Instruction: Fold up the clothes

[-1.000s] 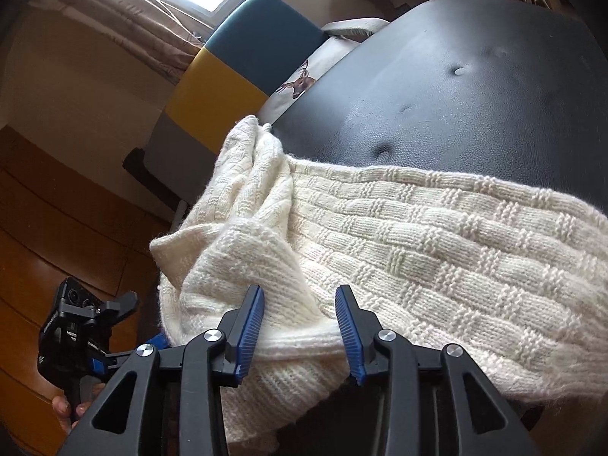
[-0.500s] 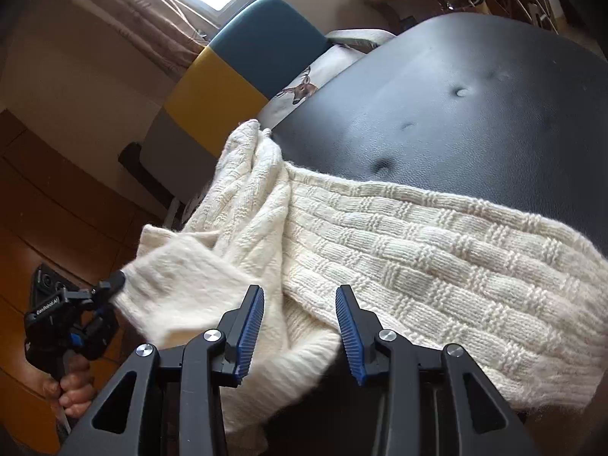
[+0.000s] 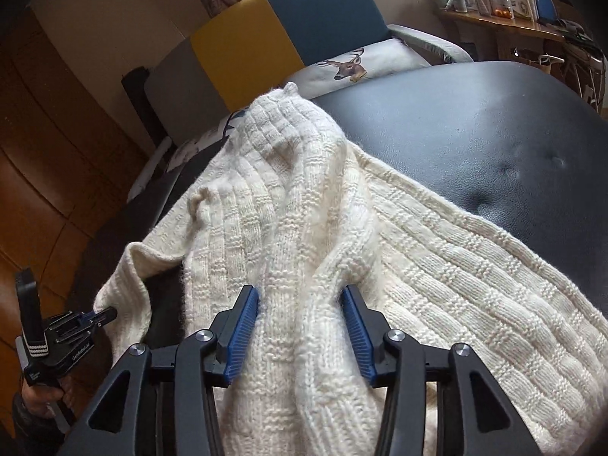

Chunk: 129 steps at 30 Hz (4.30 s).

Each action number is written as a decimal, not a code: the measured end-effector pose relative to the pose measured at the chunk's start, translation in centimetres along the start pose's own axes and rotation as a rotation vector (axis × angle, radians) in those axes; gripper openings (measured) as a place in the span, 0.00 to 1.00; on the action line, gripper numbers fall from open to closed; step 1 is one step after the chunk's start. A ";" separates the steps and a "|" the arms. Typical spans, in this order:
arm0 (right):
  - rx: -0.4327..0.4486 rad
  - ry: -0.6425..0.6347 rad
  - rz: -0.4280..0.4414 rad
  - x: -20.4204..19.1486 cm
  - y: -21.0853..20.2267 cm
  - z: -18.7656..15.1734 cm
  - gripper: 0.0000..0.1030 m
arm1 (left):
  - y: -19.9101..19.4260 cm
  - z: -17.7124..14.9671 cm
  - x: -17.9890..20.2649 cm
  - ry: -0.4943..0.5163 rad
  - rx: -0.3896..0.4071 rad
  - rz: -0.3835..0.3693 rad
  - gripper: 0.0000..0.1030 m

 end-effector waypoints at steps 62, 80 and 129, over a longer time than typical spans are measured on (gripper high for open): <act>0.095 0.237 0.091 6.9 -4.5 3.6 0.53 | -2.2 3.8 -13.2 -0.567 0.044 -0.342 0.19; 0.021 0.054 -0.178 9.9 -2.2 0.1 0.53 | 3.5 5.4 6.2 -0.712 -0.271 -0.721 0.22; -0.031 0.261 0.087 9.8 -0.3 5.6 0.66 | -3.0 2.2 -1.2 -0.339 0.011 -0.346 0.07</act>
Point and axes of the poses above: each gripper's, at about its wrist camera, not at the fingertips, and y roughly the way its jaws point, x to its right, z to its top, the point moved 3 cm from there along y, roughly the way its jaws point, and after that the axes turned 11 degrees about x, right-handed, at the moved point
